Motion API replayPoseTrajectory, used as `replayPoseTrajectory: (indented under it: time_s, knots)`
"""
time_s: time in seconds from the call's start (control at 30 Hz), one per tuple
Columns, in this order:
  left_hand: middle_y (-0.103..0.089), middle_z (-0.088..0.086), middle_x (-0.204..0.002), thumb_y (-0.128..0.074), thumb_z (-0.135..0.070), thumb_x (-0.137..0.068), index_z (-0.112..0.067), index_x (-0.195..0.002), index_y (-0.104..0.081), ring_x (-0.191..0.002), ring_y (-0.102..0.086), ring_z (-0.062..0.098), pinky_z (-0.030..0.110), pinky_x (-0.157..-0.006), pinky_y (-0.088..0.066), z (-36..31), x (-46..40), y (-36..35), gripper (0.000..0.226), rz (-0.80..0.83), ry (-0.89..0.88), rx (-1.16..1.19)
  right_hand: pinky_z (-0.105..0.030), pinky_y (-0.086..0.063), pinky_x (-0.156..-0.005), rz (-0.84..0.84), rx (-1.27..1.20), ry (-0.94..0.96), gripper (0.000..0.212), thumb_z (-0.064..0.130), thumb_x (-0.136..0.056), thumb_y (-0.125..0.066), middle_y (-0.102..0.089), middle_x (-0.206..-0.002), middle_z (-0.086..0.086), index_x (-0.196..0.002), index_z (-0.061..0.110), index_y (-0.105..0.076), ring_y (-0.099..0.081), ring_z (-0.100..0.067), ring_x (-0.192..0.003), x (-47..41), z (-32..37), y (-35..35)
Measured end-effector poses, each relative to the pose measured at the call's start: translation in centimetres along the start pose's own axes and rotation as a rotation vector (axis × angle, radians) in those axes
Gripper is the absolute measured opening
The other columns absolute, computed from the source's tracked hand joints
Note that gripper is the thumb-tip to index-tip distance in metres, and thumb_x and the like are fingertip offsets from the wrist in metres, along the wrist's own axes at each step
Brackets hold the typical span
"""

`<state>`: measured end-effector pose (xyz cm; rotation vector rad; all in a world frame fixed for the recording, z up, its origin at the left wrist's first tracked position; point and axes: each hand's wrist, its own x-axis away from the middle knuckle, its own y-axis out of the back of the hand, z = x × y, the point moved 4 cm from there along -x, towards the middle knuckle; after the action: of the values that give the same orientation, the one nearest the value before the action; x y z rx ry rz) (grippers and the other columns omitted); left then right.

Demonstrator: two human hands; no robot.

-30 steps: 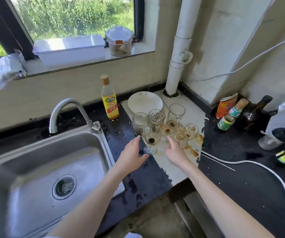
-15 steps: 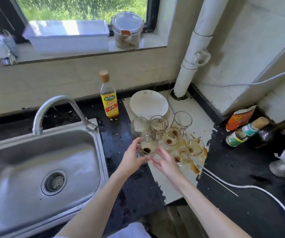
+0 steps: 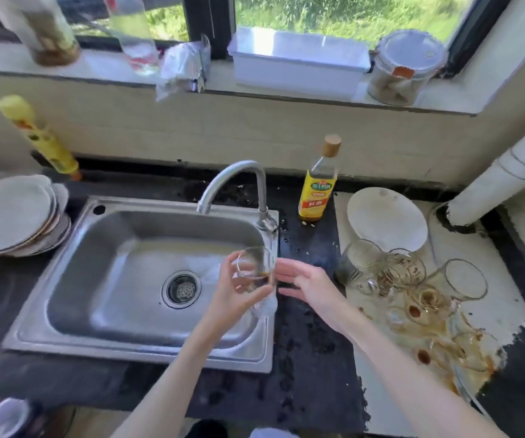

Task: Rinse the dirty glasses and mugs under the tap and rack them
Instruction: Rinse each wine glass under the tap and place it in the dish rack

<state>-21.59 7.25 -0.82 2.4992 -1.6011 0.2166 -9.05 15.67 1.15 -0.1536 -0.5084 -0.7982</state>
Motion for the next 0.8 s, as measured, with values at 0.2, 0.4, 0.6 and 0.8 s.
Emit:
replayPoseTrajectory:
  time_s: [0.2,0.4,0.6,0.8]
  knots:
    - [-0.052,0.004,-0.104,-0.08,-0.04,-0.057,-0.038,-0.113,-0.043,-0.093,-0.066,0.016,0.033,-0.083,-0.054,2.4,-3.2,8.6,0.067,0.017,0.103,-0.07,-0.034,-0.033,-0.108,-0.262,0.317,-0.004,0.047,0.006,-0.095,-0.038,-0.046,-0.14,-0.004,-0.142,0.012,-0.036,-0.041,-0.022,-0.131,-8.9,1.1,-3.2]
    - [-0.051,-0.003,-0.094,-0.081,-0.021,-0.069,-0.031,-0.115,-0.042,-0.077,-0.059,0.007,0.012,-0.071,-0.044,3.2,-7.3,14.1,0.06,0.045,0.109,-0.231,-0.027,-0.021,-0.109,-0.359,0.489,-0.101,0.059,0.017,-0.098,-0.042,-0.021,-0.155,-0.01,-0.149,0.005,-0.014,-0.024,-0.024,-0.141,-14.3,3.0,-3.9]
    - [-0.048,0.001,-0.102,-0.081,-0.027,-0.069,-0.034,-0.115,-0.042,-0.086,-0.059,0.015,0.03,-0.083,-0.049,4.9,-8.8,14.5,0.06,0.137,0.15,-0.242,-0.03,-0.03,-0.102,-0.492,0.515,0.02,0.047,0.02,-0.097,-0.044,-0.039,-0.146,-0.01,-0.142,0.01,-0.034,-0.036,-0.025,-0.133,-13.7,2.5,-4.8]
    - [-0.051,-0.002,-0.093,-0.08,-0.022,-0.07,-0.027,-0.118,-0.045,-0.078,-0.063,0.002,0.009,-0.072,-0.044,7.0,-9.2,12.4,0.06,0.13,0.168,-0.223,-0.025,-0.018,-0.111,-0.486,0.705,0.141,0.057,0.022,-0.098,-0.044,-0.023,-0.155,-0.003,-0.148,0.013,-0.02,-0.019,-0.016,-0.143,-14.3,-0.3,-5.0]
